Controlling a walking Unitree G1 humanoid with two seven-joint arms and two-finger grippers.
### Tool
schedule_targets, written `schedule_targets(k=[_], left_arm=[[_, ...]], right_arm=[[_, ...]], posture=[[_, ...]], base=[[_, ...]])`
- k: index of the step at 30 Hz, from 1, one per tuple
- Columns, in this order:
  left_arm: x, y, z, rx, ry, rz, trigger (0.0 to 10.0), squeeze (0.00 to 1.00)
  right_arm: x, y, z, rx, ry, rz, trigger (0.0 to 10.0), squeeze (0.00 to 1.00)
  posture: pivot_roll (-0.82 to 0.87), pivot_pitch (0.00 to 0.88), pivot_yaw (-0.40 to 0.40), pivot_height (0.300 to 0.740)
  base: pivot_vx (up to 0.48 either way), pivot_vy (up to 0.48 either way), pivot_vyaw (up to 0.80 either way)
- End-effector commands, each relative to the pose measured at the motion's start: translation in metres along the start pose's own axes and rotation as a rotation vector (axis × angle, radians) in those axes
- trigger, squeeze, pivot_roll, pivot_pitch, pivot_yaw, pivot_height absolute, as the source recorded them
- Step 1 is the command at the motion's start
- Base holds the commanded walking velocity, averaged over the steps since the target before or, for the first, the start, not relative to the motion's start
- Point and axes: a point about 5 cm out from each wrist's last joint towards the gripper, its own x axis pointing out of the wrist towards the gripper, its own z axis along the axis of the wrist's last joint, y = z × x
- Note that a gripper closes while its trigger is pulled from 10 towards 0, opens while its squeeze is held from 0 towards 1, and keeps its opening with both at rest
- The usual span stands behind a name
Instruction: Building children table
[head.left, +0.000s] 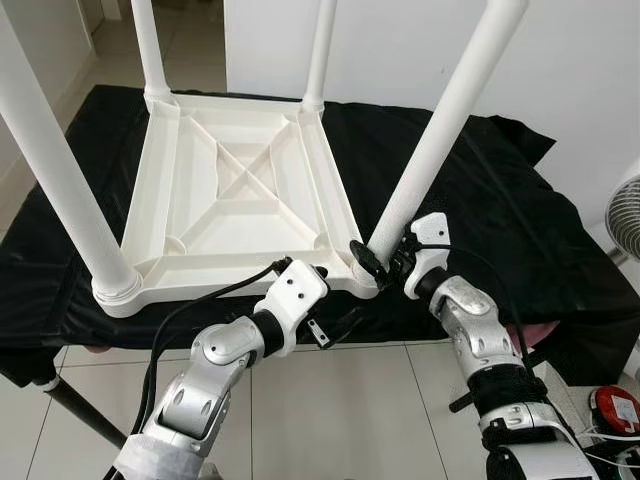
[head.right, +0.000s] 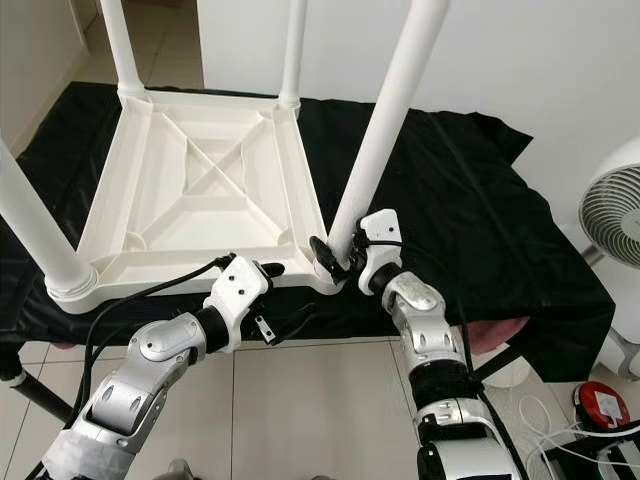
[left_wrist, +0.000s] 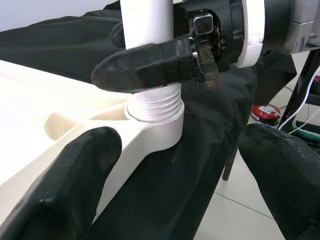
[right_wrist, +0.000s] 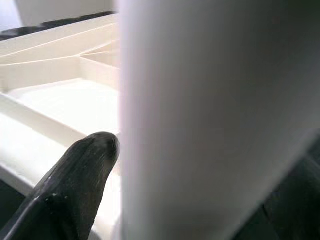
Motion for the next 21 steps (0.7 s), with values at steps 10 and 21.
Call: schedule_targets(k=[10, 21], left_arm=[[0.001, 0.000, 0.004, 0.003, -0.010, 0.029, 10.0, 0.00], [0.002, -0.001, 0.005, 0.000, -0.012, 0.027, 10.0, 0.00]], right_arm=[[0.000, -0.005, -0.013, -0.012, 0.103, 0.175, 0.0, 0.00], [-0.006, -0.008, -0.016, 0.006, 0.075, 0.131, 10.0, 0.00]], posture=[[0.06, 0.009, -0.112, 0.740], [0.06, 0.019, -0.108, 0.740]], base=[[0.000, 0.000, 0.00], [0.000, 0.000, 0.00]])
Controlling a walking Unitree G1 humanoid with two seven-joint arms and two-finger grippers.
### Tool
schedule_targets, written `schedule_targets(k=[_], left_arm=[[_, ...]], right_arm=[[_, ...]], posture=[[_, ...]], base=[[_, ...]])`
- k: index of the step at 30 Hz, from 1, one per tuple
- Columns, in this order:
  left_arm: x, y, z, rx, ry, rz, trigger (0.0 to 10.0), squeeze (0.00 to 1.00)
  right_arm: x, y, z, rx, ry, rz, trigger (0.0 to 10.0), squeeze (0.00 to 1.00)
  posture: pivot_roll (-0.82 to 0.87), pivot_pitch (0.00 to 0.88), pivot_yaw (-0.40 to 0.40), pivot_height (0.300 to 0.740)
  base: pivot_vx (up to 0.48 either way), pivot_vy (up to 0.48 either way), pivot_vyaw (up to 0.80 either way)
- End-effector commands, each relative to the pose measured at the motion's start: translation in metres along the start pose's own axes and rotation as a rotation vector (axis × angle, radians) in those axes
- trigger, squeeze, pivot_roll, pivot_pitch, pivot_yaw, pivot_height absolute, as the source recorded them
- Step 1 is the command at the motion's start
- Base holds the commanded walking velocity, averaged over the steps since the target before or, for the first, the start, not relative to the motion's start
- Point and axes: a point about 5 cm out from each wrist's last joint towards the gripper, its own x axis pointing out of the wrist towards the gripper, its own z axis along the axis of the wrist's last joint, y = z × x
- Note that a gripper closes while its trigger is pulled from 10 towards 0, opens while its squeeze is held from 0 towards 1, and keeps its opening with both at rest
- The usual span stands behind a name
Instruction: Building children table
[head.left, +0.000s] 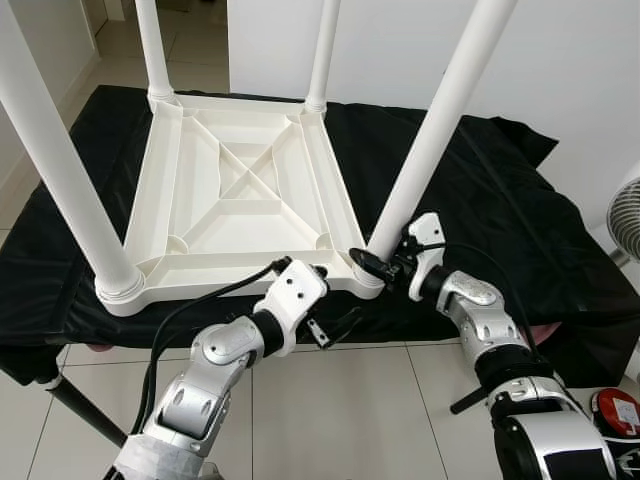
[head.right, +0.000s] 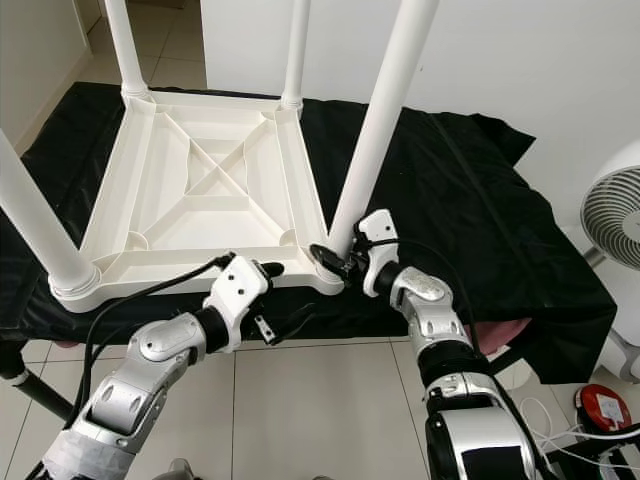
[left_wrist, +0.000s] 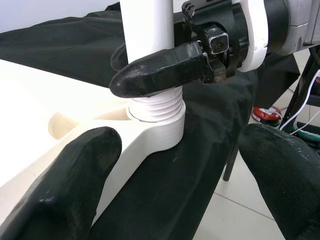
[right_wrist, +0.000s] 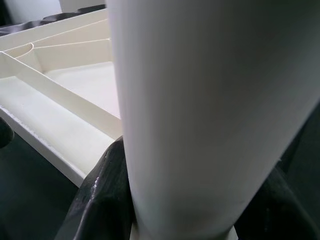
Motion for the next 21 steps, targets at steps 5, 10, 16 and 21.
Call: schedule_targets(k=[5, 10, 16, 21], left_arm=[[0.001, -0.002, 0.003, 0.002, -0.004, 0.029, 10.0, 0.00], [0.001, -0.002, 0.001, 0.005, 0.001, 0.029, 10.0, 0.00], [0.002, -0.004, 0.001, 0.005, 0.003, 0.024, 10.0, 0.00], [0.002, -0.006, 0.000, 0.001, 0.004, 0.019, 10.0, 0.00]], right_arm=[[-0.002, -0.001, -0.006, -0.009, 0.025, -0.140, 10.0, 0.00], [0.002, 0.003, -0.004, -0.004, 0.010, -0.192, 10.0, 0.00], [0.008, 0.016, -0.005, 0.068, -0.007, -0.427, 10.0, 0.00], [0.004, 0.034, -0.014, 0.088, 0.030, -0.724, 10.0, 0.00]], posture=[[0.05, 0.024, -0.108, 0.740], [0.05, 0.025, -0.110, 0.740], [0.04, 0.024, -0.119, 0.740], [0.04, 0.021, -0.121, 0.740]], base=[[0.000, 0.000, 0.00], [0.000, 0.000, 0.00], [0.000, 0.000, 0.00], [0.000, 0.000, 0.00]])
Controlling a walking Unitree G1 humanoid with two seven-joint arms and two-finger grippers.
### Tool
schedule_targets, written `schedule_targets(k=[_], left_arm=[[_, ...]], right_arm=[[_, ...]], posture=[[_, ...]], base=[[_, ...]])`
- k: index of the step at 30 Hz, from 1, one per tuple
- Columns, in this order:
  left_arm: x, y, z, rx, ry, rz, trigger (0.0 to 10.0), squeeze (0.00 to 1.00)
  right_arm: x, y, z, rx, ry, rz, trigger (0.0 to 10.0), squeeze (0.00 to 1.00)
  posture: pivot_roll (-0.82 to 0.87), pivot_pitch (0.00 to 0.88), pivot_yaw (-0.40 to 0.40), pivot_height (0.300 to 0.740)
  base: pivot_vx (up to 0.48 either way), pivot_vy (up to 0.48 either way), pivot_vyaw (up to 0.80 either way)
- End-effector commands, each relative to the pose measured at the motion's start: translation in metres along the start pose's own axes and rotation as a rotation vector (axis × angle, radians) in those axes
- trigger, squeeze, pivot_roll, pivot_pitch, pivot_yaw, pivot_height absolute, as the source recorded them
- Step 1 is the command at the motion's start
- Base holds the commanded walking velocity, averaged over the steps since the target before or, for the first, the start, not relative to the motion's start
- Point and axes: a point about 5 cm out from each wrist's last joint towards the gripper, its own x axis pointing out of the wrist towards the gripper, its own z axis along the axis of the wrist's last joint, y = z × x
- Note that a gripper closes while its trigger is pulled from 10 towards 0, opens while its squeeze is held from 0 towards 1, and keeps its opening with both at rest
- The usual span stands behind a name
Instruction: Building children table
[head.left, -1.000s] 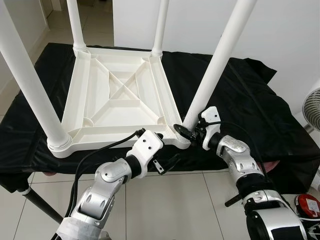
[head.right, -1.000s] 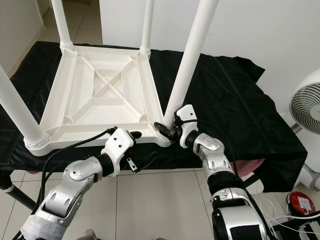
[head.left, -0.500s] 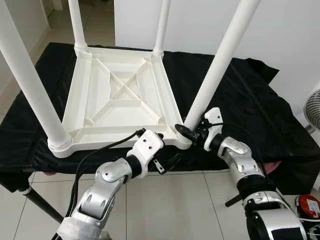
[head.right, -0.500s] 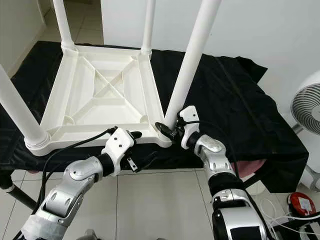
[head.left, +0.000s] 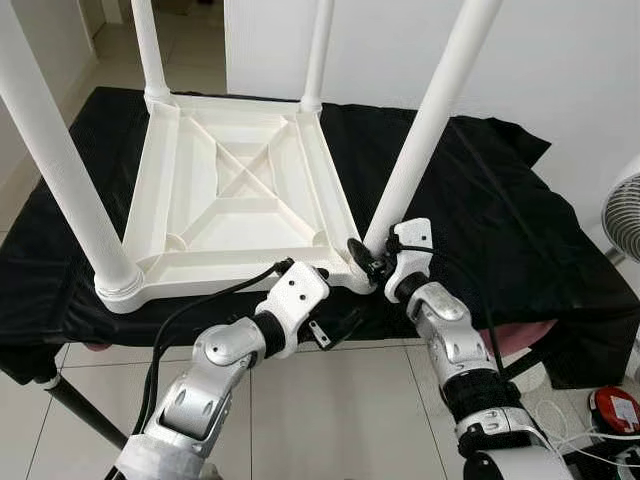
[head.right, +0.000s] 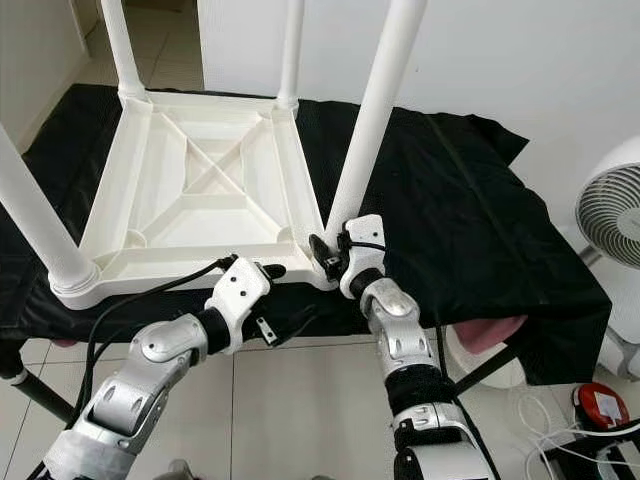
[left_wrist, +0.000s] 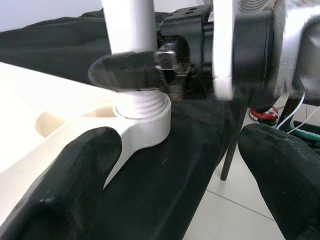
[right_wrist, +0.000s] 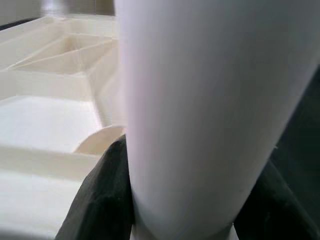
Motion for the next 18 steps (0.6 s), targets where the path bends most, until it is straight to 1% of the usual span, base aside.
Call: schedule_targets(k=[1, 3, 4, 5, 6, 7, 12, 13, 14, 15, 18], left_arm=[[0.001, -0.002, 0.001, 0.005, 0.000, 0.031, 10.0, 0.00], [0.001, -0.003, 0.001, 0.005, 0.000, 0.029, 10.0, 0.00], [0.001, -0.003, 0.001, 0.005, 0.000, 0.029, 10.0, 0.00], [0.001, -0.003, 0.001, 0.004, -0.001, 0.028, 10.0, 0.00], [0.002, -0.004, 0.001, 0.004, -0.001, 0.027, 10.0, 0.00], [0.002, -0.004, 0.001, 0.003, -0.001, 0.025, 10.0, 0.00], [0.002, -0.004, 0.000, 0.003, 0.000, 0.023, 10.0, 0.00], [0.002, -0.004, 0.000, 0.003, 0.000, 0.024, 10.0, 0.00], [0.002, -0.004, 0.000, 0.003, 0.000, 0.024, 10.0, 0.00], [0.002, -0.004, 0.000, 0.005, 0.000, 0.025, 10.0, 0.00], [0.002, -0.003, 0.001, 0.006, -0.002, 0.027, 10.0, 0.00]], right_arm=[[-0.006, -0.011, -0.012, -0.055, 0.070, -0.123, 10.0, 0.00], [-0.011, -0.002, -0.013, -0.044, 0.065, -0.171, 10.0, 0.00], [-0.011, -0.002, -0.013, -0.044, 0.065, -0.171, 10.0, 0.00], [-0.012, 0.002, -0.013, -0.033, 0.064, -0.185, 10.0, 0.00], [-0.013, 0.010, -0.012, -0.020, 0.061, -0.151, 10.0, 0.00], [-0.013, 0.015, -0.009, -0.009, 0.054, -0.114, 10.0, 0.00], [-0.012, 0.009, -0.008, -0.010, 0.054, -0.134, 10.0, 0.00], [-0.012, 0.009, -0.007, -0.006, 0.049, -0.136, 10.0, 0.64], [-0.012, 0.009, -0.007, -0.006, 0.049, -0.136, 10.0, 0.64], [-0.013, 0.010, -0.006, 0.000, 0.047, -0.130, 10.0, 1.00], [-0.013, 0.011, -0.003, 0.026, 0.034, -0.114, 10.0, 1.00]], posture=[[0.04, 0.021, -0.121, 0.740], [0.04, 0.019, -0.124, 0.740], [0.04, 0.019, -0.124, 0.740], [0.04, 0.018, -0.125, 0.740], [0.04, 0.018, -0.124, 0.740], [0.04, 0.016, -0.125, 0.740], [0.04, 0.013, -0.127, 0.740], [0.04, 0.010, -0.128, 0.740], [0.04, 0.010, -0.128, 0.740], [0.05, 0.008, -0.131, 0.740], [0.05, 0.007, -0.131, 0.740]], base=[[0.000, 0.000, 0.00], [0.000, 0.000, 0.00], [0.000, 0.000, 0.00], [0.000, 0.000, 0.00], [0.000, 0.000, 0.00], [0.000, 0.000, 0.00], [0.000, 0.000, 0.00], [0.000, 0.000, 0.00], [0.000, 0.000, 0.00], [0.000, 0.000, 0.00], [0.000, 0.000, 0.00]])
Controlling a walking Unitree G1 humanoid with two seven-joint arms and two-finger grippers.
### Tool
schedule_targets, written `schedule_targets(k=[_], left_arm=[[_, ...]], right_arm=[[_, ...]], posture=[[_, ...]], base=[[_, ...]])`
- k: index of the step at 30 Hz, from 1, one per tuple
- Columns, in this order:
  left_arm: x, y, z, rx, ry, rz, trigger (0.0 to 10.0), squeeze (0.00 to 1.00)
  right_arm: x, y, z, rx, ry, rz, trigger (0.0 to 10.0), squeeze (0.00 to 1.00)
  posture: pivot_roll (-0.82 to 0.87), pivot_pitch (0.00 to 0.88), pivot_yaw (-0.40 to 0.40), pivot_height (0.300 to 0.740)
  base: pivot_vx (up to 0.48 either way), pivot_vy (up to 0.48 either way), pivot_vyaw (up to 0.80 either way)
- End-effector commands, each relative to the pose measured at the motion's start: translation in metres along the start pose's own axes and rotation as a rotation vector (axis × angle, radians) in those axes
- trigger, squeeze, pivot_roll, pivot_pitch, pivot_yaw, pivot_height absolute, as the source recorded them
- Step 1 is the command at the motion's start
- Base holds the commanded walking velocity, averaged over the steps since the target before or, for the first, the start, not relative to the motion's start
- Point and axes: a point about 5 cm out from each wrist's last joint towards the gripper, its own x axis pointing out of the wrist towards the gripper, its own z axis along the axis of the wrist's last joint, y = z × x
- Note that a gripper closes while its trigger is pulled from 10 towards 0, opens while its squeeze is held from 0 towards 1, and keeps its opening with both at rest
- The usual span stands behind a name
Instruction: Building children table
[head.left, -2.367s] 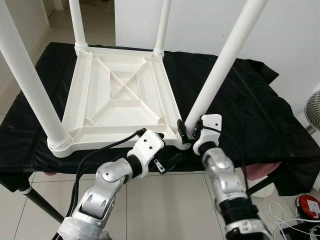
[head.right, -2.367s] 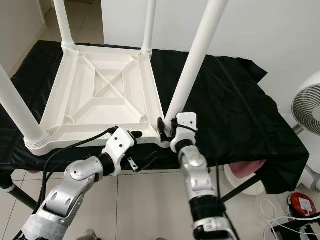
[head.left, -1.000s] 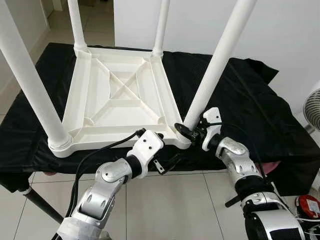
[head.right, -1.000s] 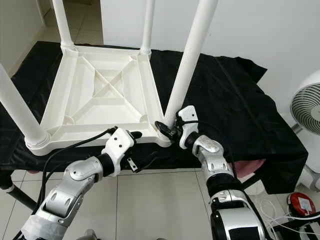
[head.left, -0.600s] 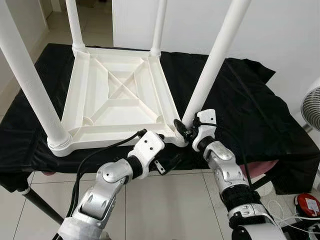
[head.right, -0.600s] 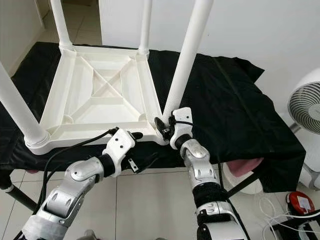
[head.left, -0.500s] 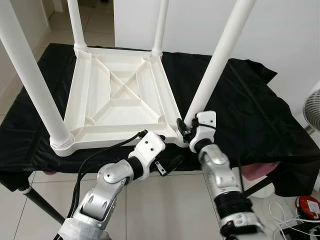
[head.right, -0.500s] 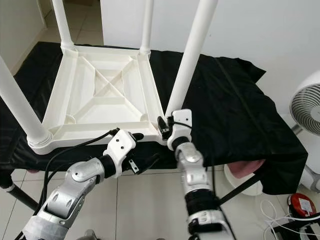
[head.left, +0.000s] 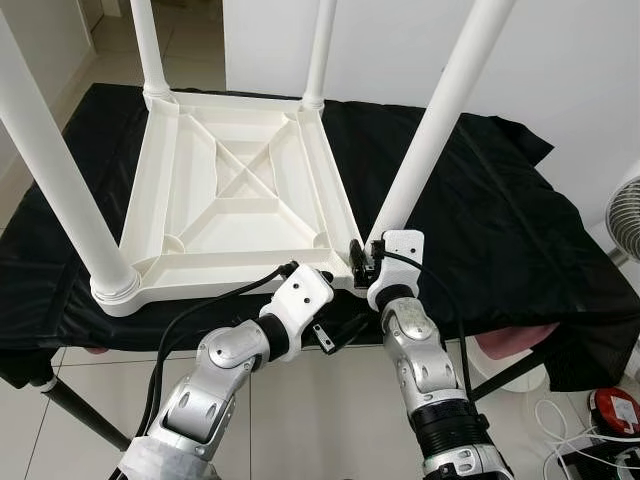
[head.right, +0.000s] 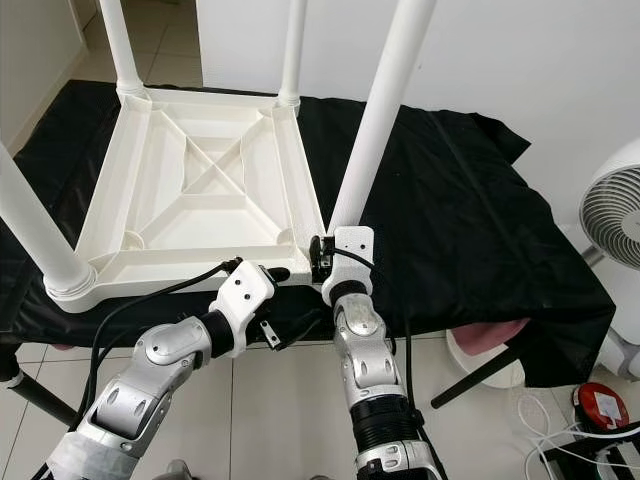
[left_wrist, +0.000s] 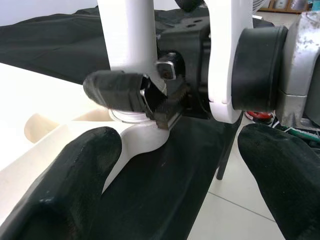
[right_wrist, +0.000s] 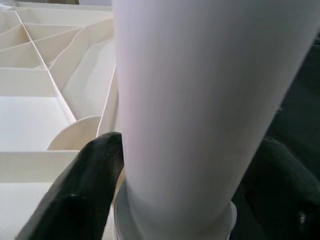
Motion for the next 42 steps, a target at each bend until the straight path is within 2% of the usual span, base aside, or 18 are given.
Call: schedule_targets(k=[1, 4, 8, 9, 11, 13, 16, 18, 21, 24, 28, 29, 31, 32, 33, 34, 35, 42], left_arm=[[0.000, -0.001, 0.001, 0.008, -0.001, 0.038, 10.0, 0.00], [0.001, -0.001, 0.001, 0.008, -0.002, 0.041, 10.0, 0.00], [0.001, -0.001, 0.001, 0.007, -0.002, 0.042, 10.0, 0.00], [0.000, -0.001, 0.001, 0.008, -0.002, 0.042, 10.0, 0.00], [0.000, 0.001, 0.001, 0.009, -0.002, 0.044, 10.0, 0.00], [0.001, 0.002, 0.001, 0.011, -0.003, 0.046, 10.0, 0.00], [0.001, 0.003, 0.002, 0.012, -0.004, 0.047, 10.0, 0.00], [0.002, 0.005, 0.003, 0.014, -0.008, 0.051, 10.0, 0.00], [0.002, 0.005, 0.003, 0.014, -0.009, 0.051, 10.0, 0.00], [0.003, 0.007, 0.005, 0.016, -0.011, 0.055, 10.0, 0.00], [0.002, 0.007, 0.005, 0.017, -0.011, 0.060, 10.0, 0.00], [0.001, 0.007, 0.005, 0.016, -0.010, 0.063, 10.0, 0.00], [0.001, 0.007, 0.005, 0.016, -0.010, 0.063, 10.0, 0.00], [0.000, 0.007, 0.005, 0.015, -0.008, 0.063, 10.0, 0.00], [-0.001, 0.006, 0.004, 0.013, -0.005, 0.063, 10.0, 0.00], [-0.001, 0.006, 0.004, 0.013, -0.005, 0.063, 10.0, 0.00], [-0.001, 0.005, 0.004, 0.013, -0.004, 0.063, 10.0, 0.00], [-0.002, 0.005, 0.004, 0.012, -0.002, 0.064, 10.0, 0.00]], right_arm=[[-0.001, -0.002, 0.000, 0.040, 0.004, 0.027, 10.0, 1.00], [0.000, -0.011, 0.010, 0.037, -0.048, 0.131, 10.0, 1.00], [-0.001, -0.018, 0.013, 0.013, -0.053, 0.169, 10.0, 1.00], [0.000, -0.024, 0.012, -0.025, -0.043, 0.209, 10.0, 0.00], [0.001, -0.032, 0.011, -0.129, -0.030, 0.329, 10.0, 0.00], [0.002, -0.038, 0.010, -0.182, -0.015, 0.415, 10.0, 0.00], [0.004, -0.042, 0.009, -0.194, 0.000, 0.449, 10.0, 0.00], [0.011, -0.044, 0.008, -0.223, 0.017, 0.547, 10.0, 0.00], [0.014, -0.044, 0.008, -0.236, 0.018, 0.571, 10.0, 0.00], [0.021, -0.034, 0.005, -0.231, 0.046, 0.643, 10.0, 0.00], [0.026, -0.027, 0.003, -0.223, 0.057, 0.677, 9.8, 0.00], [0.028, -0.024, 0.002, -0.209, 0.065, 0.689, 7.8, 0.00], [0.028, -0.024, 0.002, -0.209, 0.065, 0.689, 7.8, 0.00], [0.029, -0.022, 0.001, -0.202, 0.070, 0.699, 4.1, 0.00], [0.029, -0.020, -0.002, -0.199, 0.080, 0.711, 0.7, 0.00], [0.029, -0.020, -0.002, -0.199, 0.080, 0.711, 0.7, 0.00], [0.029, -0.019, -0.004, -0.195, 0.085, 0.720, 0.0, 0.00], [0.027, -0.023, -0.010, -0.168, 0.083, 0.741, 0.0, 0.00]], posture=[[0.05, 0.006, -0.134, 0.740], [0.05, 0.004, -0.133, 0.740], [0.05, 0.004, -0.134, 0.740], [0.04, 0.005, -0.134, 0.740], [0.04, 0.006, -0.131, 0.740], [0.04, 0.007, -0.129, 0.740], [0.04, 0.008, -0.125, 0.740], [0.04, 0.010, -0.120, 0.740], [0.04, 0.010, -0.119, 0.740], [0.05, 0.013, -0.119, 0.740], [0.06, 0.014, -0.121, 0.740], [0.06, 0.014, -0.124, 0.740], [0.06, 0.014, -0.124, 0.740], [0.07, 0.015, -0.126, 0.740], [0.08, 0.017, -0.131, 0.740], [0.08, 0.017, -0.131, 0.740], [0.08, 0.016, -0.132, 0.740], [0.08, 0.016, -0.128, 0.740]], base=[[0.000, 0.000, 0.00], [0.000, 0.000, 0.00], [0.000, 0.000, 0.00], [0.000, 0.000, 0.00], [0.000, 0.000, 0.00], [0.000, 0.000, 0.00], [0.000, 0.000, 0.00], [0.000, 0.000, 0.00], [0.000, 0.000, 0.00], [0.000, 0.000, 0.00], [0.000, 0.000, 0.00], [0.000, 0.000, 0.00], [0.000, 0.000, 0.00], [0.000, 0.000, 0.00], [0.000, 0.000, 0.00], [0.000, 0.000, 0.00], [0.000, 0.000, 0.00], [0.000, 0.000, 0.00]])
